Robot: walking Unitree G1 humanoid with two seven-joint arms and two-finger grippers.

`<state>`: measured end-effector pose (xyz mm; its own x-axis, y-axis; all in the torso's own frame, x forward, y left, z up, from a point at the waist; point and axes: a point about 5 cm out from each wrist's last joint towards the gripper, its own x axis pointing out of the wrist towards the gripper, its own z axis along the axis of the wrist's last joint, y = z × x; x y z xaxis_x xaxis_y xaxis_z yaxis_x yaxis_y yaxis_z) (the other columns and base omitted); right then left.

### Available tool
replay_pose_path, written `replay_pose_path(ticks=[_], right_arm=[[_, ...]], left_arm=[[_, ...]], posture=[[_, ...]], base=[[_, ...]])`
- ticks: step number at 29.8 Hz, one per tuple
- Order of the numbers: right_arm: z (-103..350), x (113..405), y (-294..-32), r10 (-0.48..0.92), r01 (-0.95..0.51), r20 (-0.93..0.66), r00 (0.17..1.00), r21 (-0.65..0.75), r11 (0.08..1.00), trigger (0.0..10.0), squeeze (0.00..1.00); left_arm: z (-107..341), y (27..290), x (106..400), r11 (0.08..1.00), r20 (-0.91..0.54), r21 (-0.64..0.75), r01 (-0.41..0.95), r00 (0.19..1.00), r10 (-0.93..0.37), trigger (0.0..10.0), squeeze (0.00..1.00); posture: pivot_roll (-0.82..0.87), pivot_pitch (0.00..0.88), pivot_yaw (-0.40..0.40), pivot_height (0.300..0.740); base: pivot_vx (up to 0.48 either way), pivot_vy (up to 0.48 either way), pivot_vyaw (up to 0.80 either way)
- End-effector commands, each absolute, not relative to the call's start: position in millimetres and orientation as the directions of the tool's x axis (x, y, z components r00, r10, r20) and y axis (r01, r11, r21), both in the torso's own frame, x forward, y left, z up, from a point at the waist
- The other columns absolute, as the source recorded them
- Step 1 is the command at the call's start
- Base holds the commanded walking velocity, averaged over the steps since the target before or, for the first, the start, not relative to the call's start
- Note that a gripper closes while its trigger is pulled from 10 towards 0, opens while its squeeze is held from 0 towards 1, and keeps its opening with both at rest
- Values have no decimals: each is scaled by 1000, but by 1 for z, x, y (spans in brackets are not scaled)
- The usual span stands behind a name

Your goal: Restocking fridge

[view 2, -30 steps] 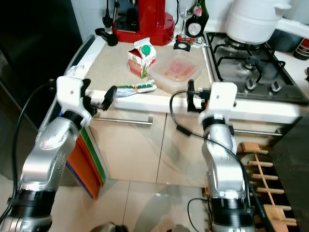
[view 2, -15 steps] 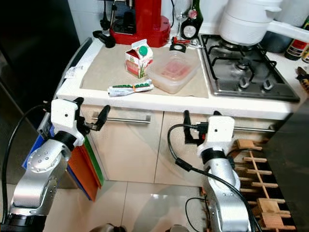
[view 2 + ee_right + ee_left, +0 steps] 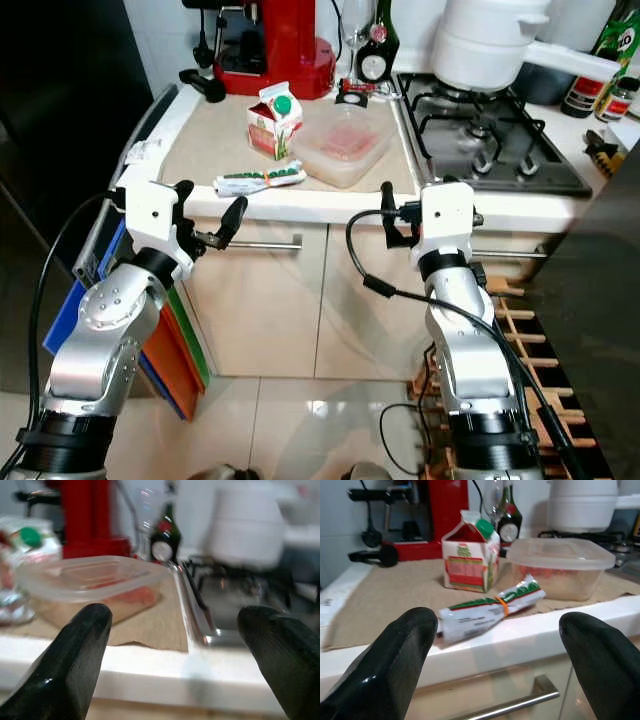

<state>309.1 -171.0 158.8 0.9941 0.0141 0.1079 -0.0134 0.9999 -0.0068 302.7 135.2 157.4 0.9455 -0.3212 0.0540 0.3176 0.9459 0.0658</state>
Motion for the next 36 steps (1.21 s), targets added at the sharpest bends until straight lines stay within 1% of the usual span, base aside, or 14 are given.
replay_pose_path(ticks=[1,4,7,14,21,25,31,33,34,36], right_arm=[[168,314,-168,0,-13,112,994,113,993,10000,0],[169,313,-162,7,-22,125,992,122,992,10000,0],[168,309,-157,8,-21,151,989,86,996,10000,0],[172,309,-147,18,-32,174,985,78,996,10000,0],[178,310,-145,-7,-8,210,978,68,998,10000,0],[180,311,-145,-17,1,221,975,69,998,10000,0],[186,310,-142,-28,14,256,966,56,998,10000,0],[191,310,-141,-35,17,277,960,67,998,10000,0],[197,311,-140,-42,12,286,957,106,994,10000,0],[202,312,-139,-43,2,289,956,140,990,10000,0]], left_arm=[[166,130,311,946,63,54,318,945,-321,10000,0],[173,131,315,952,84,32,306,948,-307,10000,0],[181,129,318,951,122,48,305,943,-309,10000,0],[197,122,329,950,175,81,302,934,-312,10000,0],[209,117,335,947,212,81,310,923,-321,10000,0],[218,113,340,949,238,64,307,919,-314,10000,0],[226,109,341,945,279,104,311,903,-328,10000,0],[228,109,341,943,294,107,315,896,-333,10000,0],[230,108,341,941,302,94,326,891,-339,10000,0],[230,107,340,940,307,89,329,889,-340,10000,0]], posture=[[-103,0,22,740],[-109,0,24,740],[-116,0,27,740],[-120,0,33,740],[-118,0,37,740],[-116,0,36,740],[-120,0,42,740],[-120,0,42,740],[-120,0,41,740],[-119,0,39,740]], base=[[0,0,0],[0,0,0],[0,0,0],[0,0,0],[0,0,0],[480,0,0],[480,0,0],[480,0,0],[480,0,0],[480,0,0]])
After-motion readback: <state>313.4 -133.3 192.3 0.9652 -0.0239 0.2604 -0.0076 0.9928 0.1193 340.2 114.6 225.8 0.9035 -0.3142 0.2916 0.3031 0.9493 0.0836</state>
